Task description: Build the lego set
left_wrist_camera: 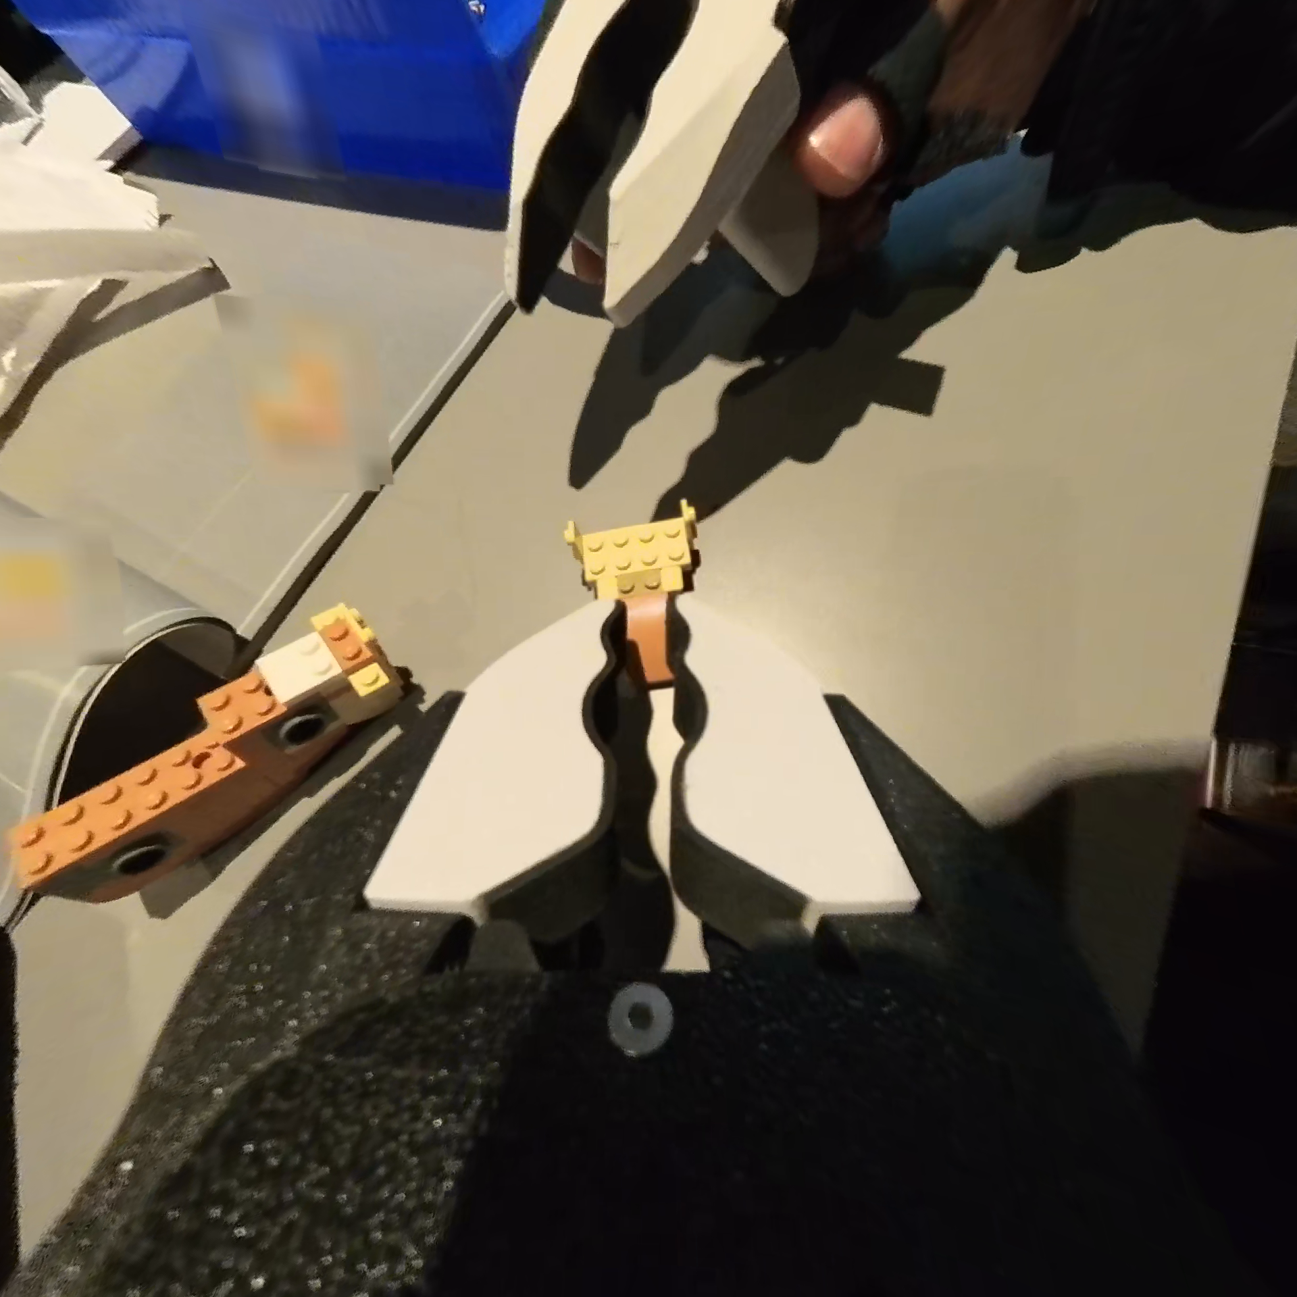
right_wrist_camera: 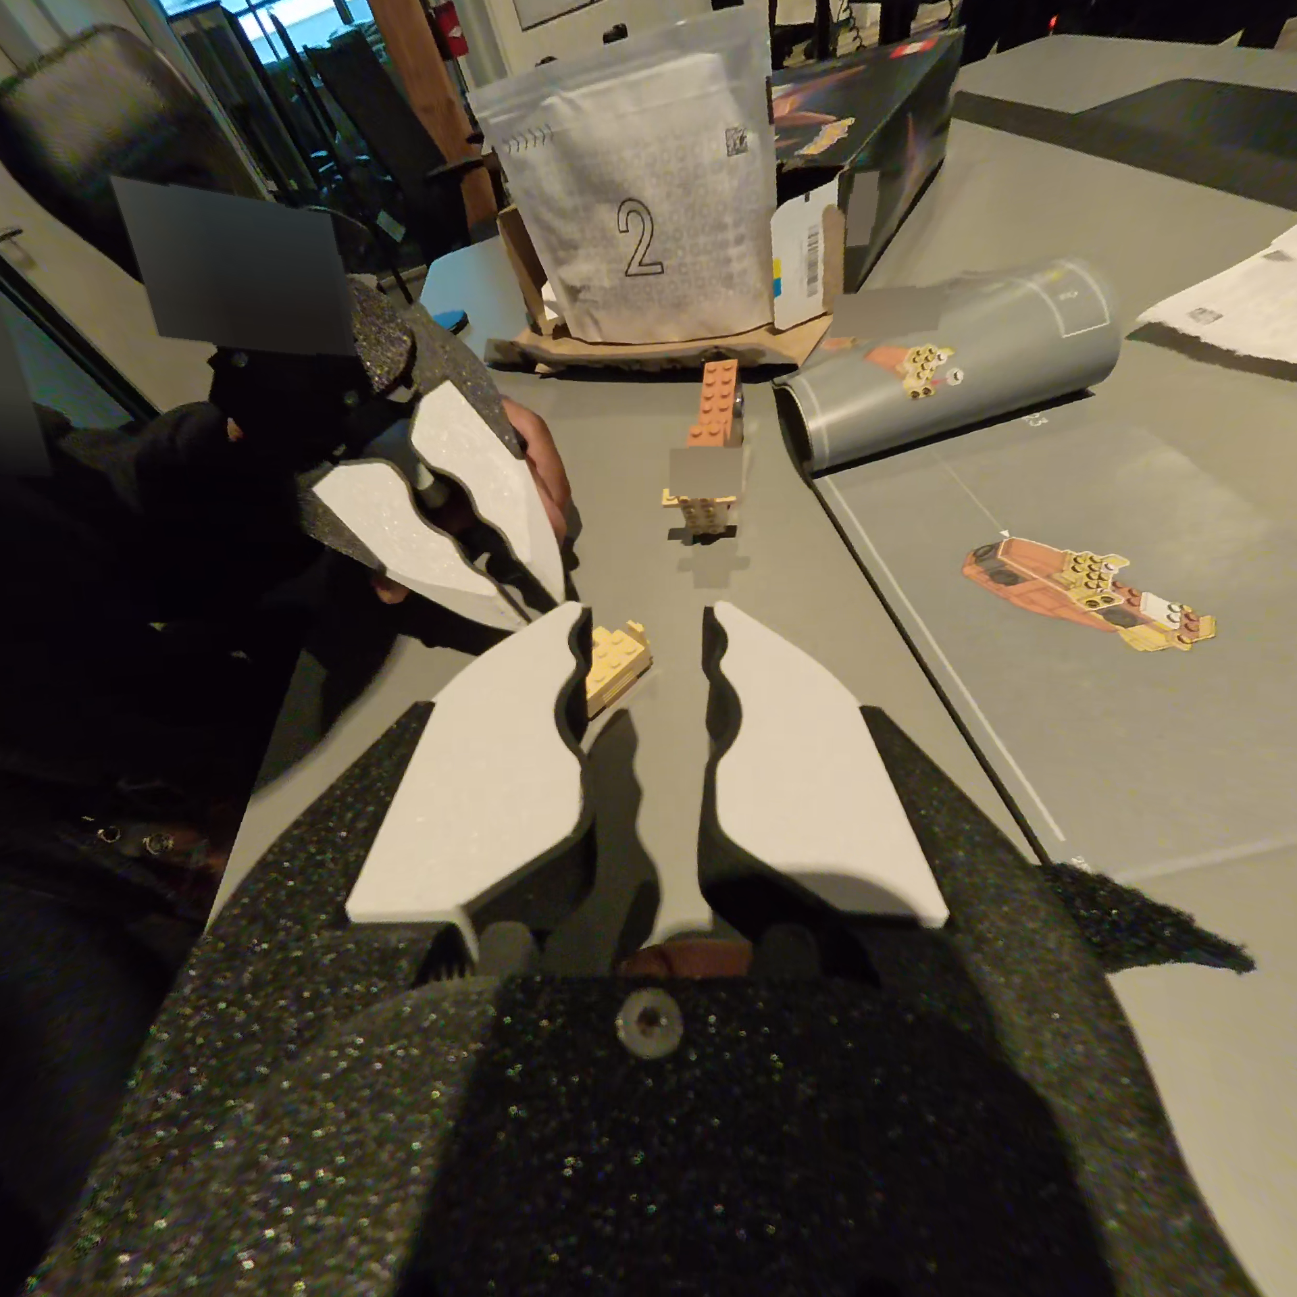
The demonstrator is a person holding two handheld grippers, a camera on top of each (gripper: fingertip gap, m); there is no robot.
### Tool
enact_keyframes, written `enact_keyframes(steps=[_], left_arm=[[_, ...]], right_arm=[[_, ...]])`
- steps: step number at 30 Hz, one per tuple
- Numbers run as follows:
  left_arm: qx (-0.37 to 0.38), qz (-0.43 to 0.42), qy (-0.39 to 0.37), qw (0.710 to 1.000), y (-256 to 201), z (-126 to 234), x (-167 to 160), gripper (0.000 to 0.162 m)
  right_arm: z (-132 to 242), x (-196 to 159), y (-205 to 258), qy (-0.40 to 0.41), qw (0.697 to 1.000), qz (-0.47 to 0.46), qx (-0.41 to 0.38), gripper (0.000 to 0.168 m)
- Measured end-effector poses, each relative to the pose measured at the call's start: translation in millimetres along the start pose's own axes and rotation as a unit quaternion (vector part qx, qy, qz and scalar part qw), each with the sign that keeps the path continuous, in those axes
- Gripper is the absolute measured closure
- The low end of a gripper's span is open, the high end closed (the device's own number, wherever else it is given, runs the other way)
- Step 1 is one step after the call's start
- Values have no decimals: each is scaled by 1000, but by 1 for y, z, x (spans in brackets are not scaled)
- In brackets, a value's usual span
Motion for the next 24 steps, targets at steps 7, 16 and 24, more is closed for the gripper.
enact_keyframes(steps=[7,16,24], left_arm=[[-1,-19,16,1000,1,-10,2,162],[-39,15,35,998,1,-14,-2,162],[-36,16,22,999,2,-12,0,162]], right_arm=[[-1,-1,0,4,1000,-3,0,139],[-3,-3,1,14,1000,1,1,139],[-6,-7,8,36,999,37,12,132]])
Point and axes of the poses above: each gripper's, where its closed fingertips meet, z back along the fingers, x out of its top, y = z × x across the jaws, the point moved 3 cm from there along z, back along the fingers, and after that the axes turned 4 degrees about -y, right-handed, at the moved point
